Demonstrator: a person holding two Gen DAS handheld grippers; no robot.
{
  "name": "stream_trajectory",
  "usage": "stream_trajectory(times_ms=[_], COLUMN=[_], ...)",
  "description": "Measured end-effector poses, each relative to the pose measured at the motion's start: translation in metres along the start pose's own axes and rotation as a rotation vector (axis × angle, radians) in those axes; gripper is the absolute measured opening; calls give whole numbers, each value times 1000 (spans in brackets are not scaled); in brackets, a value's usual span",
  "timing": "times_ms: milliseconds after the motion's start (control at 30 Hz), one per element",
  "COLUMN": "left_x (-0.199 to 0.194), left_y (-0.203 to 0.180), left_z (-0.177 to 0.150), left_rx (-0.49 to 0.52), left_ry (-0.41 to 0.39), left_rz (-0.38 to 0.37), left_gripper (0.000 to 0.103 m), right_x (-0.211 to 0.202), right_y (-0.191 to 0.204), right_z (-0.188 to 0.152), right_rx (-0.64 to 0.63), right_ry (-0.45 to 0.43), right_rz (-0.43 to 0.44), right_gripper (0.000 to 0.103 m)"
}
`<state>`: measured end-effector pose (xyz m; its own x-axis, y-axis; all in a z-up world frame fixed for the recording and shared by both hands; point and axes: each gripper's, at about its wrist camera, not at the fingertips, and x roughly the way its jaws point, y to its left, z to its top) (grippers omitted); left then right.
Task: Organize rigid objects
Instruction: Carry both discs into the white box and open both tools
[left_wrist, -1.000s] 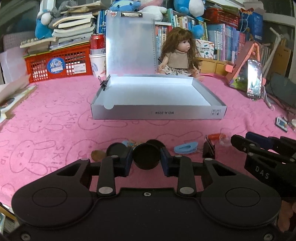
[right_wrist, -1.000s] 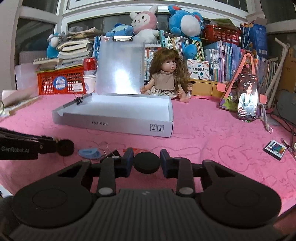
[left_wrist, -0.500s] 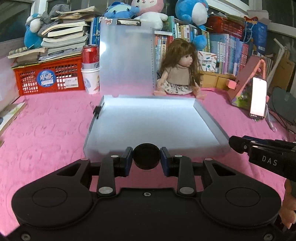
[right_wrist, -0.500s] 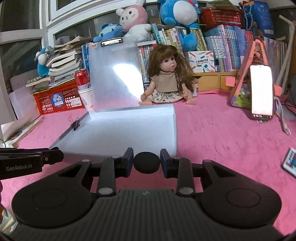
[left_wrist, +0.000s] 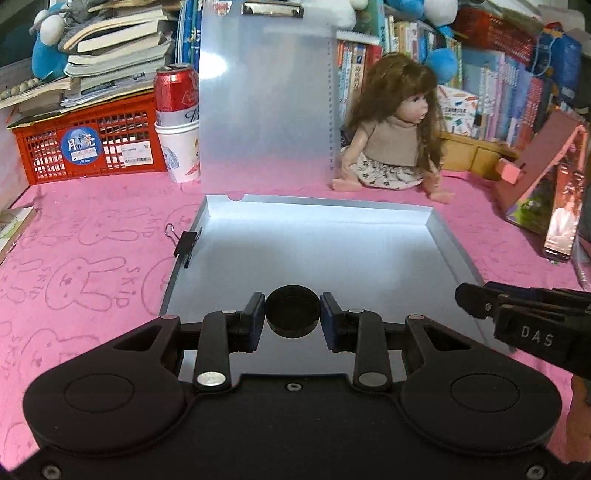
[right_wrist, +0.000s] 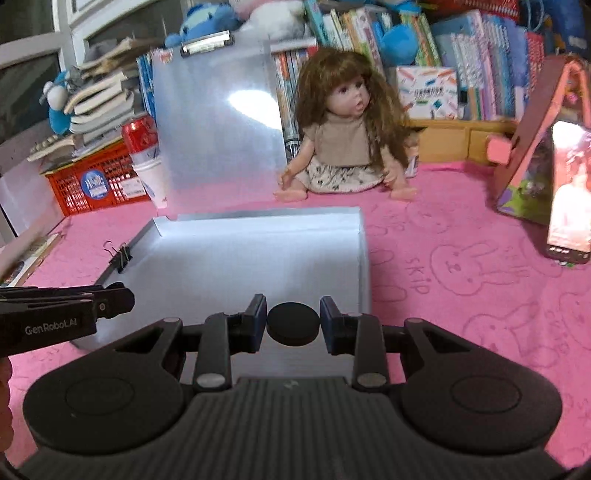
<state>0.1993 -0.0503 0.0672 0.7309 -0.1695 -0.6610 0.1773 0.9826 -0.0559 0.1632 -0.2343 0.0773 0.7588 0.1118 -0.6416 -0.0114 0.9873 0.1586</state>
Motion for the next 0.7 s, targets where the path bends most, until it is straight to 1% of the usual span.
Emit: stream_trajectory(times_ms=[167, 300, 700], left_x=[25, 43, 61], left_y=[-2, 0, -1], left_z=[1, -2, -16], left_rx=[4, 4, 17], left_ry=[34, 66, 107], left_rz=[43, 77, 87], left_gripper=[31, 31, 31], right_x=[23, 33, 49], right_y=[1, 1, 8], right_z=[2, 2, -1], right_rx=[-6, -10, -44], right_ry=[43, 61, 100], right_rz=[-16, -16, -24], right_gripper=[36, 36, 36])
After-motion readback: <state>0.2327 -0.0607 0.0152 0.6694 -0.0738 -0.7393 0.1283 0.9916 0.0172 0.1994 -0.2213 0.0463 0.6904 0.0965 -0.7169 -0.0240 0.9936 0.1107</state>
